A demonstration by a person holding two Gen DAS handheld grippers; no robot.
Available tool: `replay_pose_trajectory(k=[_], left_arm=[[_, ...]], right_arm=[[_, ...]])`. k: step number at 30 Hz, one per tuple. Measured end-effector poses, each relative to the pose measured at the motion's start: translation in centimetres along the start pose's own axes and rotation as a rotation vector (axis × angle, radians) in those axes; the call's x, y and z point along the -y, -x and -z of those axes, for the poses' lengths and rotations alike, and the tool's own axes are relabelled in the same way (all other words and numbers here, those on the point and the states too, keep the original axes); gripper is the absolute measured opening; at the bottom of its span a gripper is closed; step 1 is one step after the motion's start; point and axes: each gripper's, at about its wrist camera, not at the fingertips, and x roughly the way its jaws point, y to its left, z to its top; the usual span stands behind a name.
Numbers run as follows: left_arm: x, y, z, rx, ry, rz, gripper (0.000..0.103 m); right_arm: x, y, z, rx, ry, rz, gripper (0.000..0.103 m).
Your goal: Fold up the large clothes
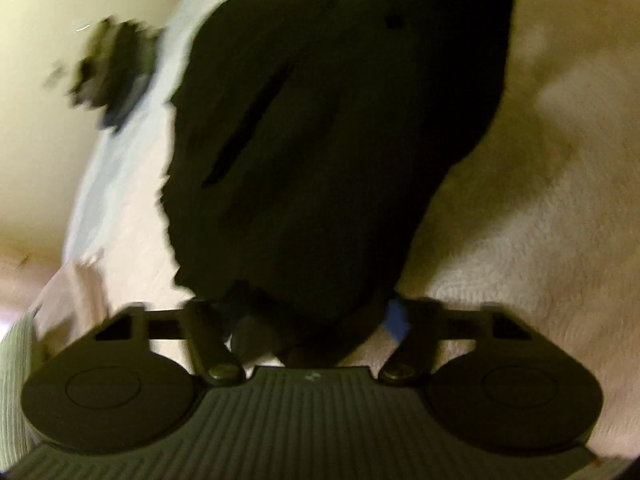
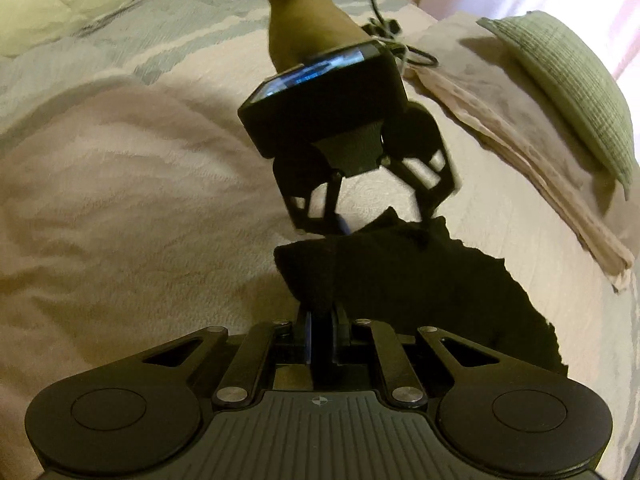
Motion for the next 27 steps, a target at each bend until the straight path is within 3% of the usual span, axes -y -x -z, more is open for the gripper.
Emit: replay_pose_trajectory(k=[2,7,13,16,20,27], left_arm=[[-0.6,-0.1,-0.2,-0.024,-0.023,0.040,0.017],[-5.8,1.6,-1.3,-0.067,0.096,0.072,0.013],[-16.6,3.1,-5.1,-0.086,0.231,0.124,0.012],[-21.2,1.6,-8.6,-0.084,0.229,0.145,0.012],[-26.2,-3.8,-13.6,-0.083,0.213,0.213,0.012],[-29.1,-16.2,-19.1,-0.119,0.184,0.368,0.014]], right_arm=[[0.4,0.5,0.0,0.008,-0.030,0.004,0.005],[3.5,3.3,0.1,0.067,-0.220,0.015,0.005],[10.5,9.1,4.0,0.202,-0.619,0.019,0.005],[14.5,11.6,8.5,0.266,-0.816,0.044,0.005],[19.0,13.0,15.9,0.305,-1.047,0.054,0.005],[23.2,10.0,28.7,0.283,-1.428,0.021,0.005]])
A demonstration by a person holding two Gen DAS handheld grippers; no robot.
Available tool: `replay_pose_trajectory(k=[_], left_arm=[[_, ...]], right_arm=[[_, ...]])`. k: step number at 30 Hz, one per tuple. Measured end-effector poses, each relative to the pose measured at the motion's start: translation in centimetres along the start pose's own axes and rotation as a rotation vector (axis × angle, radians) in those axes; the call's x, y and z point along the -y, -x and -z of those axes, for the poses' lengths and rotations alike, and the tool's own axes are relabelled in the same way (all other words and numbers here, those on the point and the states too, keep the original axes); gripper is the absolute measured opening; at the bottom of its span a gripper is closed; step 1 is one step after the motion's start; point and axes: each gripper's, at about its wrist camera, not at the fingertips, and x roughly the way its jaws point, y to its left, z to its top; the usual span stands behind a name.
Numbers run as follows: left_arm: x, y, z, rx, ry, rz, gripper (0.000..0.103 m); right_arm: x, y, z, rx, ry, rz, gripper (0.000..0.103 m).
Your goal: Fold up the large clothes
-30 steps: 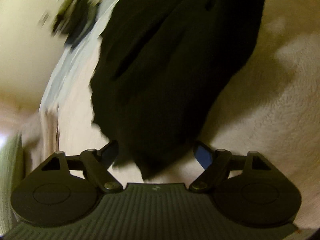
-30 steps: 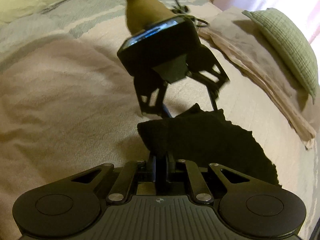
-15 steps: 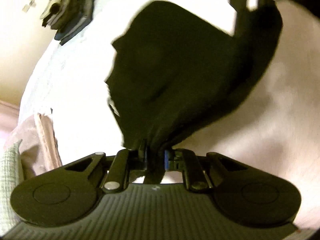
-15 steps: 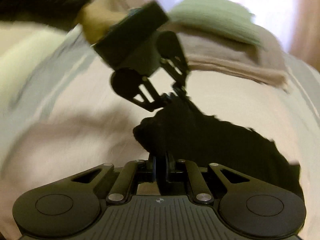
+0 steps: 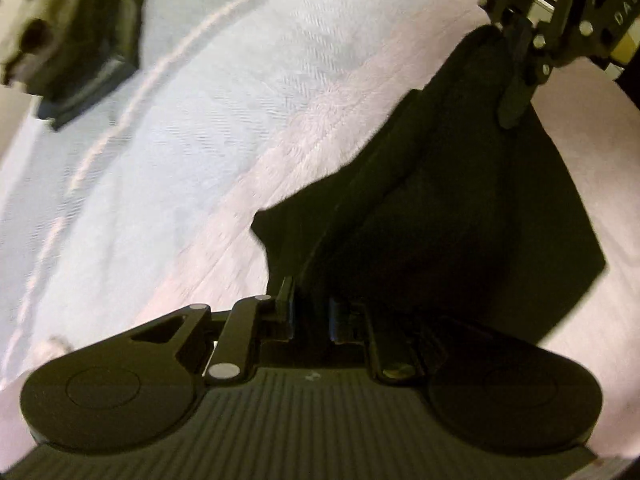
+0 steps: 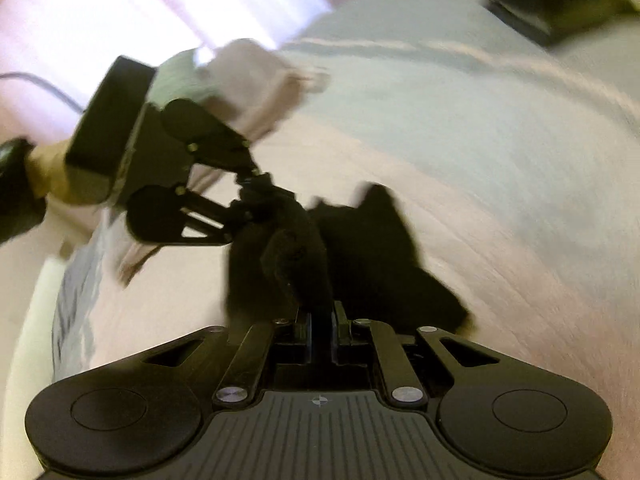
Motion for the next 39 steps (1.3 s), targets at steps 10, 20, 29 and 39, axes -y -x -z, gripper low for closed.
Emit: replay_pose_trajectory(k=[10,20,29,39], left_arm=[[-3.7,-1.4,1.6,-0.068,0.342,-0.056,0.038],[-0.4,0.3,8.5,-0.022,0.944,-0.065,0.037],[-2.3,-7.0,9.0,0.060,1.046,-0.045,0.042],[-1.2,0.5,14.2,0.074,1.249,-0.094,0.037]], right_arm=[[8.0,2.1,-1.1,-0.065,-0.189,0.054,0.031],[5.4,-0.7,-2.9,-0.033,-0.094,0.035,0.032],[8.6,-4.7,-3.6,-0.098,-0.017,0.125,0.016],[0.9,-1.1,-4.2,-0.081,0.281,0.121,0.021]])
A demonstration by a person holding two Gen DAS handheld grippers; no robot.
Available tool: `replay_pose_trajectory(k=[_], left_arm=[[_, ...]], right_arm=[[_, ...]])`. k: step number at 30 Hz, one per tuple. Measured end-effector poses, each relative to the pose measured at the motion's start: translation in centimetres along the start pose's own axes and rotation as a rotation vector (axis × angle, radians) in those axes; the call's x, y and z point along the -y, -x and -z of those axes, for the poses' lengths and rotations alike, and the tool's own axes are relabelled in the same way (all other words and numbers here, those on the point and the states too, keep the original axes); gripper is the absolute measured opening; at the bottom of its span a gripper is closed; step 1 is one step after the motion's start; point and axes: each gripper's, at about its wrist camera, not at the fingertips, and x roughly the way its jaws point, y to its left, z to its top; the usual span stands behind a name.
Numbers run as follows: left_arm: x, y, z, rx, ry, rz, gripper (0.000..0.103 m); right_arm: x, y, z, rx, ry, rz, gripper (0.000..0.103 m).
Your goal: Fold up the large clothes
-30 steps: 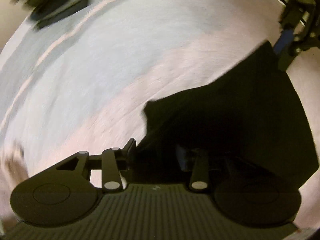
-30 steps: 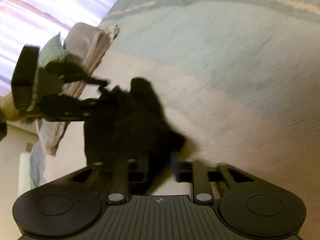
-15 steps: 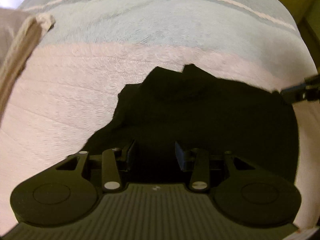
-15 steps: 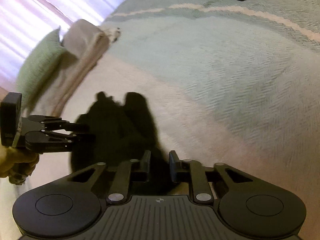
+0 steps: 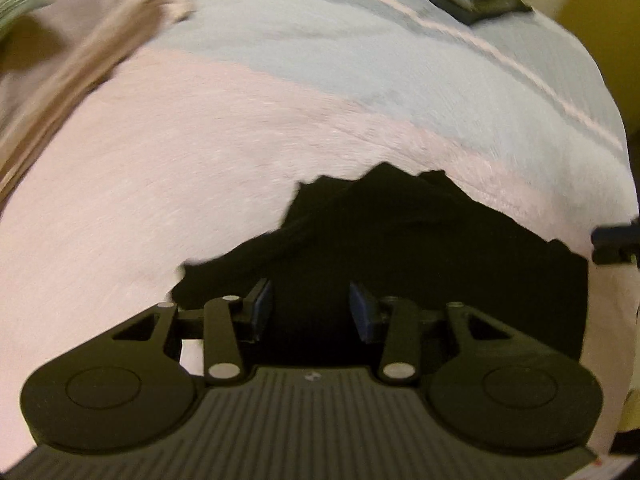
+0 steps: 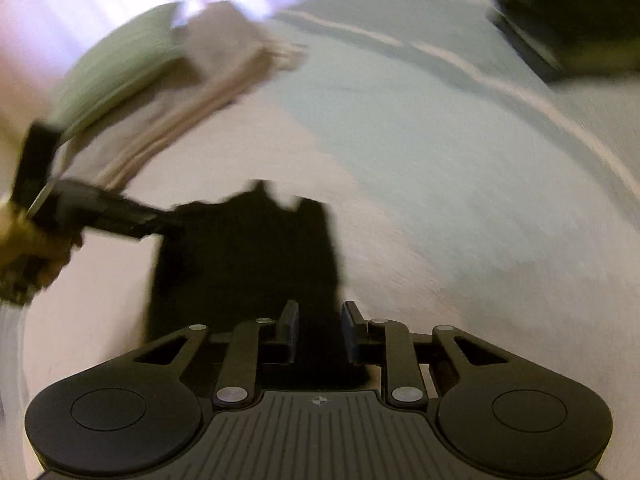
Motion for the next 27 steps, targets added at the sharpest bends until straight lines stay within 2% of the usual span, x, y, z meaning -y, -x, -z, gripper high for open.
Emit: replay_pose_trajectory(k=[3,6,8,10,13,15,17,18,19,23,25,26,27], left_arm=[[-1.1,0.6,1.4,0.001,0.060,-0.013,0.037],[-1.2,-1.0,2.3,-0.005,0.072,-0.018,0.037],[-1.5,-2.6,2.6,0.002,0.080,-0.016,0.038],[-1.7,-4.0,2.6,0.009,0.082,-0.017,0.042],[-2.1,-5.1,2.7,0.020,0.075,-0.003,0.043],[-2.4,-4.6,2.9,0.029,0.074,0.013,0.043],[-2.8,-2.9,3.4,0.036,0.052,0.021,0.043],[-2.9,-1.7,3.8,0.044,0.029,0.023,0.043],[-3.1,-0.5,4.4,0.055,-0.008,0.024,0.044],[-3.1,3.4,7.8,0.098,-0.244,-0.040,0.061],[-2.9,4.3,10.2,0.108,-0.373,-0.068,0.067],[-2.6,4.5,11.5,0.112,-0.446,-0.085,0.074],[-2.3,4.5,12.8,0.118,-0.514,-0.096,0.076]], right_arm=[[-2.1,-1.8,0.8,-0.035,0.079,-0.088,0.021],[-1.1,-4.7,2.2,-0.101,0.019,-0.072,0.021],[0.3,-5.4,3.1,-0.100,-0.032,-0.079,0.021],[0.5,-5.6,3.6,-0.085,-0.012,-0.085,0.020],[-1.2,-5.6,3.5,-0.088,0.053,-0.049,0.021],[-3.1,-4.8,3.0,-0.094,0.082,0.025,0.023],[-6.3,-3.8,3.3,-0.092,0.176,0.063,0.038],[-8.0,-3.2,3.6,-0.089,0.229,0.056,0.046],[-10.2,-2.7,4.1,-0.086,0.293,0.045,0.051],[-17.9,-3.7,7.5,-0.105,0.543,0.052,0.054],[-20.6,-6.2,9.6,-0.144,0.682,0.120,0.054],[-21.7,-8.1,11.1,-0.175,0.774,0.185,0.054],[-22.2,-9.7,12.4,-0.194,0.851,0.248,0.054]])
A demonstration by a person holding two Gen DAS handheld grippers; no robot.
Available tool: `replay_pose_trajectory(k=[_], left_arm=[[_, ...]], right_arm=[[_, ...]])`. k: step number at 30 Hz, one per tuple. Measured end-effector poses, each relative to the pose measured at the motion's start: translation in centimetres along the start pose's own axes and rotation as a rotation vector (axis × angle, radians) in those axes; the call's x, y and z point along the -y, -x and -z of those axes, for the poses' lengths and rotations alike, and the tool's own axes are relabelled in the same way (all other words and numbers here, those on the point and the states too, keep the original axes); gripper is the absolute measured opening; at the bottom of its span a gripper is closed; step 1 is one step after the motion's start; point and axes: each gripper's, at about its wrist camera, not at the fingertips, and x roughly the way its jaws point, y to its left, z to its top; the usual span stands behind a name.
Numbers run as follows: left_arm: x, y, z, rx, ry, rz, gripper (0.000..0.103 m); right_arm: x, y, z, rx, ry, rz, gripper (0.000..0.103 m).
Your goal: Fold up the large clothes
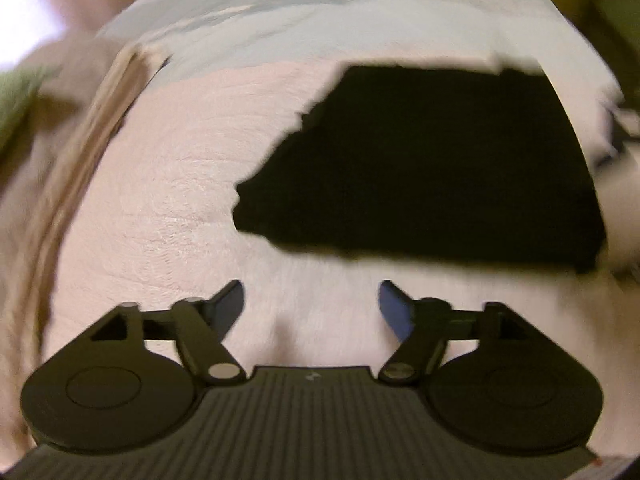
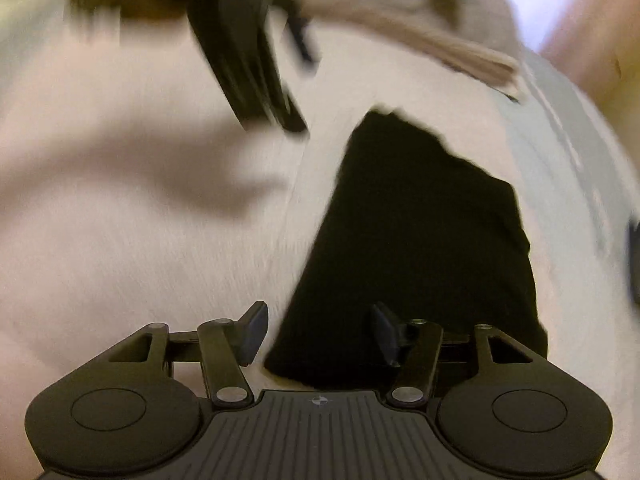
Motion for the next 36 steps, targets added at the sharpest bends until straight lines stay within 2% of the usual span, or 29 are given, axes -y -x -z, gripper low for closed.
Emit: replay_pose_trajectory(k=[2,4,7,8,10,12,16,21,24,25,26,29,30,31,33,36], left_arm=[[1.9,0.2,2.0,0.016,-0.142,-0.002,0.083],[3.7,-0.2,3.4,0.031,-0.260,-0.018,0.085],[6.1,-1.0,4.7,0.070,-0.408,-0.046,0.085],[6.8,-1.4,4.8,0.090,-0.458,-0.059,0.085],[8.0,-2.0,4.7,0.121,-0.556,-0.096,0.085],[8.6,-2.8,4.4,0.149,-0.642,-0.127,0.086],[8.6,-4.2,3.1,0.195,-0.777,-0.180,0.086],[8.4,-5.9,0.6,0.227,-0.862,-0.199,0.083],[8.6,-6.6,-0.4,0.207,-0.898,-0.158,0.064],[8.6,-6.8,-0.5,0.185,-0.911,-0.137,0.044],[8.8,-7.0,-0.6,0.173,-0.917,-0.126,0.041],[8.4,-6.7,-1.2,0.138,-0.846,-0.079,0.031],[8.1,-6.4,-1.4,0.133,-0.817,-0.067,0.030],[7.7,-6.1,-1.8,0.127,-0.786,-0.052,0.029],[6.9,-5.7,-2.7,0.117,-0.741,-0.024,0.029],[6.4,-5.1,-3.7,0.102,-0.708,0.006,0.029]], right_arm=[[-2.3,-2.6,0.2,-0.072,0.129,0.091,0.056],[-2.8,-3.4,0.6,-0.060,0.152,0.141,0.058],[-2.9,-3.7,0.9,-0.065,0.166,0.141,0.056],[-2.6,-3.5,0.9,-0.063,0.164,0.137,0.051],[-1.6,-2.5,1.2,-0.058,0.135,0.111,0.025],[-0.3,-0.8,1.1,-0.043,0.098,0.075,0.018],[2.4,2.9,0.9,-0.009,0.060,0.010,0.013],[5.5,5.7,1.8,-0.005,0.031,-0.068,0.013],[6.6,6.0,2.6,-0.003,0.030,-0.090,0.013],[6.7,5.8,2.9,-0.007,0.031,-0.099,0.013],[6.8,6.1,3.1,-0.008,0.034,-0.106,0.013],[6.2,6.2,3.5,0.003,0.049,-0.099,0.016],[5.7,6.3,3.6,0.005,0.060,-0.076,0.027],[4.9,6.4,3.7,0.007,0.076,-0.031,0.048],[3.4,6.5,3.9,0.026,0.091,0.036,0.067],[0.8,6.2,3.8,0.064,0.123,0.067,0.069]])
